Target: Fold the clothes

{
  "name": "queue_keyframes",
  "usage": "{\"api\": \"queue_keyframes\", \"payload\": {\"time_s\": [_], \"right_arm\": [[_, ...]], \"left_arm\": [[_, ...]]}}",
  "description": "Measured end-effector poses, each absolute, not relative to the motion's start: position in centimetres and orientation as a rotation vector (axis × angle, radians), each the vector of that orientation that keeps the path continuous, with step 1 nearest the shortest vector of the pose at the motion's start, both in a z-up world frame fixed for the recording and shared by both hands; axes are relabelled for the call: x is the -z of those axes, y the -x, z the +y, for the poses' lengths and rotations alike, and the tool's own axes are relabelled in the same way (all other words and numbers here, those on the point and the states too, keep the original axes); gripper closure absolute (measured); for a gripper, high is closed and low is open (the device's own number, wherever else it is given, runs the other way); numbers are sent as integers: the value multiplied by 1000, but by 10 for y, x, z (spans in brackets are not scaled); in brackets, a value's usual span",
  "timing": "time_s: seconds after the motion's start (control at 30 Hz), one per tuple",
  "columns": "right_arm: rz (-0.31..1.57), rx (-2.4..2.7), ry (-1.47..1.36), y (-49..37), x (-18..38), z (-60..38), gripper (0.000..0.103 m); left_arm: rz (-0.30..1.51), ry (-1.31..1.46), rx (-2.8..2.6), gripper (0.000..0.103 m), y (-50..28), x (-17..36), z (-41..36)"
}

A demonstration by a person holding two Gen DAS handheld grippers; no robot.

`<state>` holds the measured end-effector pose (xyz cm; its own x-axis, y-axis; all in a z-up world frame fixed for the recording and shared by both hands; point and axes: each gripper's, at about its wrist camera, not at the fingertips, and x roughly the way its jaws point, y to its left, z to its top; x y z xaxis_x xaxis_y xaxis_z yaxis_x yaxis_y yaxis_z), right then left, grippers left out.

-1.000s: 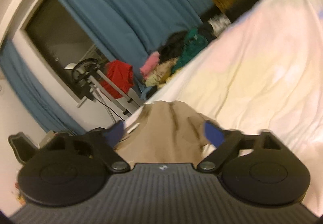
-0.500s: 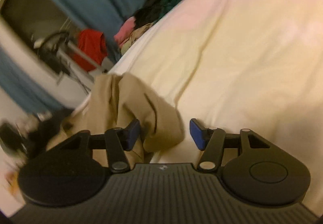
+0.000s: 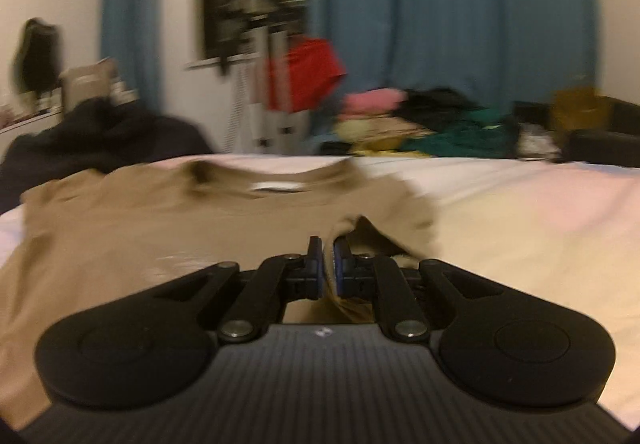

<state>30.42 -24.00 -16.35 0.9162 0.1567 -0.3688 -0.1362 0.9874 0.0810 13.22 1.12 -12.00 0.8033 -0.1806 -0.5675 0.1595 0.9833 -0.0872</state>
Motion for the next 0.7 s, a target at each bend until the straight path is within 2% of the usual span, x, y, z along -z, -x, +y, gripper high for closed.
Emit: {"api": "queue_keyframes", "payload": {"time_s": [0.1, 0.23, 0.3, 0.33, 0.37, 0.57, 0.7], "right_arm": [[430, -241, -46, -317, 177, -214, 94], [446, -333, -34, -316, 181, -204, 86], [425, -416, -90, -314, 170, -215, 55], [401, -435, -134, -312, 163, -222, 21], [371, -444, -181, -309, 156, -229, 8], [265, -349, -538, -307, 125, -302, 10], [365, -190, -810, -310, 148, -360, 9]], "left_arm": [[611, 22, 178, 10, -134, 122, 9], [610, 4, 182, 10, -136, 124, 5], [612, 1, 189, 10, -137, 125, 5], [611, -1, 192, 10, -136, 125, 5], [611, -3, 193, 10, -136, 125, 5], [606, 4, 204, 10, -133, 123, 7], [613, 9, 213, 10, -134, 123, 6]]}}
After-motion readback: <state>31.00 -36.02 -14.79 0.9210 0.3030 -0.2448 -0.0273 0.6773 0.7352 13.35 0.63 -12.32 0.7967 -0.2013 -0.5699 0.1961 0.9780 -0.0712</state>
